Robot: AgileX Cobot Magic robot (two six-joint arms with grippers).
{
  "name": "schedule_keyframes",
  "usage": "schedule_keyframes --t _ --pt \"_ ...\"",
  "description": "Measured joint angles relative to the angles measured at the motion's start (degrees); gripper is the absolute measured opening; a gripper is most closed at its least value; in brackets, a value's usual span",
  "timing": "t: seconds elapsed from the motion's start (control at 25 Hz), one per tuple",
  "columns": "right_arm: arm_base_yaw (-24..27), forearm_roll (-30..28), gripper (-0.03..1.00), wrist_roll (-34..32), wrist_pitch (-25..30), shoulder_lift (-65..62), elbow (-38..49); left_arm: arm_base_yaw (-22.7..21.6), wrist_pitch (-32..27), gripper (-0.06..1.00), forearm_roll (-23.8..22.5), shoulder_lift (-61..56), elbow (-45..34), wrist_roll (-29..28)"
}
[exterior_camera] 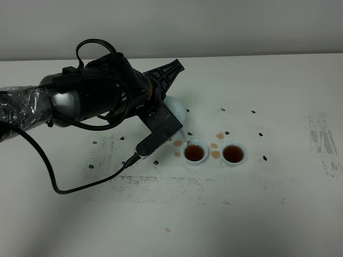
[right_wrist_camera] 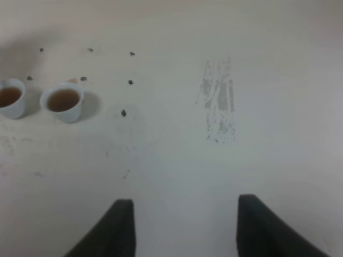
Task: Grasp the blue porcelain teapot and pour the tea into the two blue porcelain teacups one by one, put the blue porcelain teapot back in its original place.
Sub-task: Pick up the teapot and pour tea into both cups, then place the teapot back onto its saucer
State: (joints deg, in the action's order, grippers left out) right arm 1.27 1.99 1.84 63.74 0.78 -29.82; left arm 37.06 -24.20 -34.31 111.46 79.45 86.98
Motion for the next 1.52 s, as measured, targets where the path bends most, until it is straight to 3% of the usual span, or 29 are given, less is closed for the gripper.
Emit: schedule_keyframes --t 0.68,0.88,1.28,1.52 --pt "0.00 0.00 0.42 0.00 0.00 0.00 0.00 0.00 -0.16 0.04 6.32 0.00 0.00 -0.06" --pt "0.00 0.00 0.42 0.00 0.00 0.00 0.00 0.00 -1.19 0.04 8.78 -0.12 0.00 -2.97" --pt "0.00 0.00 0.42 0.00 0.00 0.00 0.00 -0.85 -1.93 0.04 18.22 -8.59 -0.01 -26.55" --pt "0.00 0.00 0.42 0.00 0.00 0.00 0.00 -1.46 -7.63 0.04 20.26 -12.46 -0.01 -46.54"
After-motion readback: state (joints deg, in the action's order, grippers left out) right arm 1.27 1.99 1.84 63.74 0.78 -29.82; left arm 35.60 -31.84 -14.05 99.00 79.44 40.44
